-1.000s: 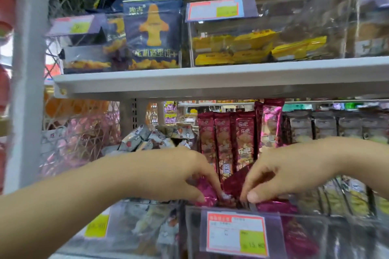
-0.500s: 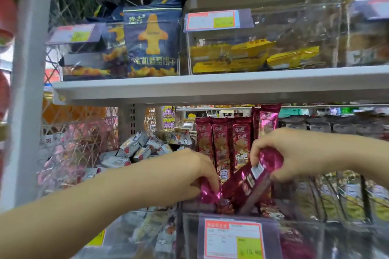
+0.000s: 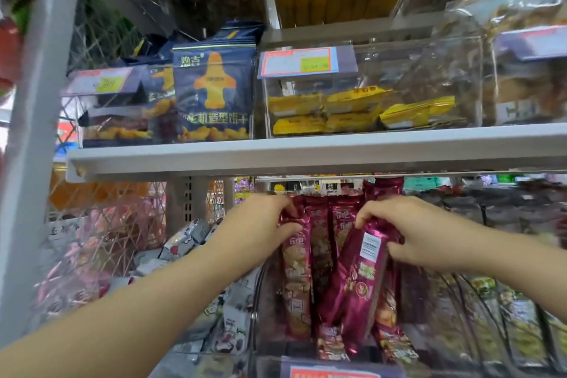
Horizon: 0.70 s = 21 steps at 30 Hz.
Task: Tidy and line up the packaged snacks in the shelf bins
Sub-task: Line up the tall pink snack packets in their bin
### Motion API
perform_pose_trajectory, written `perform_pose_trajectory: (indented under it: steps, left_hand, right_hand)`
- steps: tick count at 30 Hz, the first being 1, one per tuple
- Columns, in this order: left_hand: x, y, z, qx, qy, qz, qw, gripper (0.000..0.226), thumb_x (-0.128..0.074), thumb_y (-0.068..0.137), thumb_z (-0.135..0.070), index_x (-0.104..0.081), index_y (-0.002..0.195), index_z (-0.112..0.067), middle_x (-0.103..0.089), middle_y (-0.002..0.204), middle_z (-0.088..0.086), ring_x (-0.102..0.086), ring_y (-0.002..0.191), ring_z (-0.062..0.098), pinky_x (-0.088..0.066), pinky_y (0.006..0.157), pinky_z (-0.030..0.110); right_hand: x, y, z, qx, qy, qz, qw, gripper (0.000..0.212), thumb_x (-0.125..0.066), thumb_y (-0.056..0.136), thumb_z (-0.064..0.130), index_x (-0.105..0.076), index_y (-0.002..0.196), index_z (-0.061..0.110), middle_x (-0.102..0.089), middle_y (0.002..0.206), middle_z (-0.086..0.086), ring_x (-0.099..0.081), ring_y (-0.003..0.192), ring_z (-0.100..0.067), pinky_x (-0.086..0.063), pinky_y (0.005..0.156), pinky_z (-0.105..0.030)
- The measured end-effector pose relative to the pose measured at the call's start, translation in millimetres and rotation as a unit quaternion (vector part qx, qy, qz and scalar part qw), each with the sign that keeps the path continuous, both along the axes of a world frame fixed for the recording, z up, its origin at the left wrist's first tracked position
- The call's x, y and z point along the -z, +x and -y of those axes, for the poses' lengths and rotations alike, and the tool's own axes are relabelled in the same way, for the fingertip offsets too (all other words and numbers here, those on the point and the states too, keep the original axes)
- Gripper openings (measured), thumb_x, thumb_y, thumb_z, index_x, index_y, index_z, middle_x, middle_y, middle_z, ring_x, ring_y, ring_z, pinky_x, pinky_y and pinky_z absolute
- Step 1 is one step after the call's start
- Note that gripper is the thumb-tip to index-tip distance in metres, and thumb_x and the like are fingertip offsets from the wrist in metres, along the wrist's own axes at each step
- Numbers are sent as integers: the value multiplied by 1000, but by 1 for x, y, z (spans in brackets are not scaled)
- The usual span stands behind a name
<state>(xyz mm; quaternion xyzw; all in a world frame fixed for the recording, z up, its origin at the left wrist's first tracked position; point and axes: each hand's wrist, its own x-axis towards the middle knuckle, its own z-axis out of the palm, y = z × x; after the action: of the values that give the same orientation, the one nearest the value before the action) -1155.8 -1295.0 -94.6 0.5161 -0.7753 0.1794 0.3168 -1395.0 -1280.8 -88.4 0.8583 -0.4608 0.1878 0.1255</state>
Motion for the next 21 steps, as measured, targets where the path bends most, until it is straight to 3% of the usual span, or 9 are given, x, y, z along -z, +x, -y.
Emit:
perform_pose_trajectory:
  steps: [4,6,9,12,14,17,19,21]
  left_hand:
    - [-4,-7,15,-66,-16,45,997,31,-53,91,-49,-60,113,-27,-66,102,-3,-63,94,20,-52,75,32]
    - [-6,-11,24,-97,-20,77,992,34,-50,92,-48,-56,119,-27,-62,109,2,-60,99,24,-49,79,34]
    - [-5,-18,37,-161,-64,136,975,39,-52,91,-46,-54,122,-23,-52,121,7,-51,112,28,-41,91,36]
    - [-7,-23,43,-229,-83,198,949,42,-57,88,-41,-56,122,-16,-46,129,11,-44,119,31,-33,100,41]
    - [-8,-24,46,-246,-45,214,944,46,-58,88,-36,-49,128,-14,-51,128,11,-48,119,30,-30,104,43]
    - [-3,-23,50,-216,-5,181,959,54,-57,88,-29,-34,135,-14,-62,116,7,-58,109,28,-33,101,40]
    - [1,-23,46,-176,4,142,974,53,-57,88,-30,-31,132,-14,-62,106,5,-61,100,27,-39,91,37]
    - [2,-26,38,-121,16,98,988,49,-56,88,-32,-32,128,-16,-59,92,1,-61,92,26,-41,76,33]
  right_hand:
    - [2,5,10,8,-64,-51,997,41,-53,85,4,-48,105,40,-50,111,19,-45,107,-4,-42,90,-27]
    - [4,6,15,7,-114,-71,991,41,-50,83,1,-47,103,35,-46,114,18,-41,115,-8,-42,90,-29]
    - [8,7,19,23,-191,-108,975,38,-51,80,-1,-44,99,32,-37,136,8,-31,125,-18,-45,83,-33]
    - [12,8,25,37,-178,-104,978,43,-48,81,-1,-35,97,37,-34,133,7,-51,93,-18,-41,61,-30]
    - [13,8,26,27,-138,-73,987,43,-46,83,2,-31,95,41,-31,128,13,-53,76,-14,-44,59,-31]
    - [14,4,27,5,-89,-23,996,35,-50,85,15,-42,103,43,-31,129,22,-52,69,-3,-46,64,-25]
    - [15,1,28,0,-76,-11,997,28,-54,86,28,-46,109,42,-35,130,22,-56,74,-4,-48,70,-26]
    - [14,0,30,3,-82,-3,997,18,-57,87,43,-47,102,43,-38,130,21,-57,82,-4,-48,79,-28]
